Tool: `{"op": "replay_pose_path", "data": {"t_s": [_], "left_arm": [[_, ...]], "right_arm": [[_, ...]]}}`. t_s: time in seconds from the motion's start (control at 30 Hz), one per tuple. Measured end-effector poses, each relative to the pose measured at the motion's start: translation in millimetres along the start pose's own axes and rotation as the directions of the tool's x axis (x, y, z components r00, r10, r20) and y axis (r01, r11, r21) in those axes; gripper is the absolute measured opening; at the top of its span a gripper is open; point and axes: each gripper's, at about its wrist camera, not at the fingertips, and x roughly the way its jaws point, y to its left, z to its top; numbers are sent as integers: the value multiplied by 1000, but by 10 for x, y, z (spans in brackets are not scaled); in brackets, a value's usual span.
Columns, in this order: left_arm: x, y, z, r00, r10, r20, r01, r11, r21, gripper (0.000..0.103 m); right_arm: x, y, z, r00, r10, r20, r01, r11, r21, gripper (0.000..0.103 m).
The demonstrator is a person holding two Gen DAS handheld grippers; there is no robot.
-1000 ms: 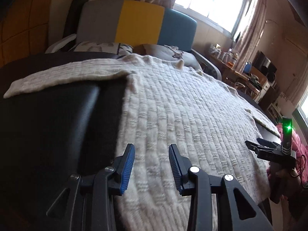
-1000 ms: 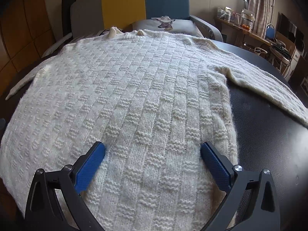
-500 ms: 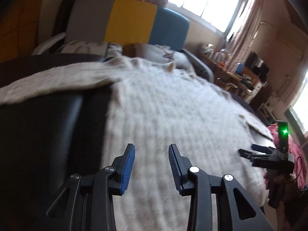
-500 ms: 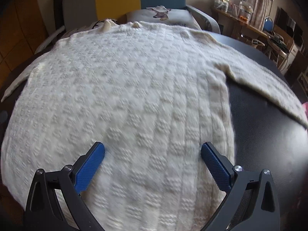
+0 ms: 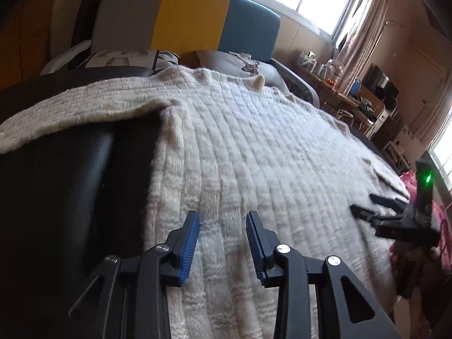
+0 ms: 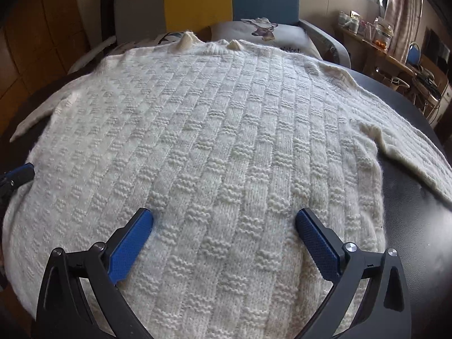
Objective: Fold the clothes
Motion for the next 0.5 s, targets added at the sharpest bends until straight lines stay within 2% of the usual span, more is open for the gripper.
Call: {"op": "replay_pose_path", "data": {"t_s": [0.1,0.17,0.23,0.33,0.37,0.43,0.5], "left_arm": [[13,-24,284,998,-23,51,22,1000,18,35],[118,-34,457,999,-4,54,3,1000,27,35],[294,-2,583,1000,15,26,-16,1000,17,35],[533,103,587,996,78,-35,-78,997,-1,35],[539,124,542,996,83,-29,-83,997,7,34],[502,169,469,998,68,-19,-68,998,4,34],[461,209,466,998,53,-15,-53,998,-21,34]], "right_arm": [[-7,7,24,1000,3,-5,-3,1000,4,103],[-31,50,186,1000,8,12,-8,1000,-4,103],[-40,83,327,999,18,31,-18,1000,-13,103],[65,116,474,1000,8,29,-8,1000,-24,103],[120,113,489,1000,2,16,-2,1000,-23,103],[237,65,426,1000,-1,-16,1,1000,-9,103],[209,9,343,999,28,15,-28,1000,5,103]]}}
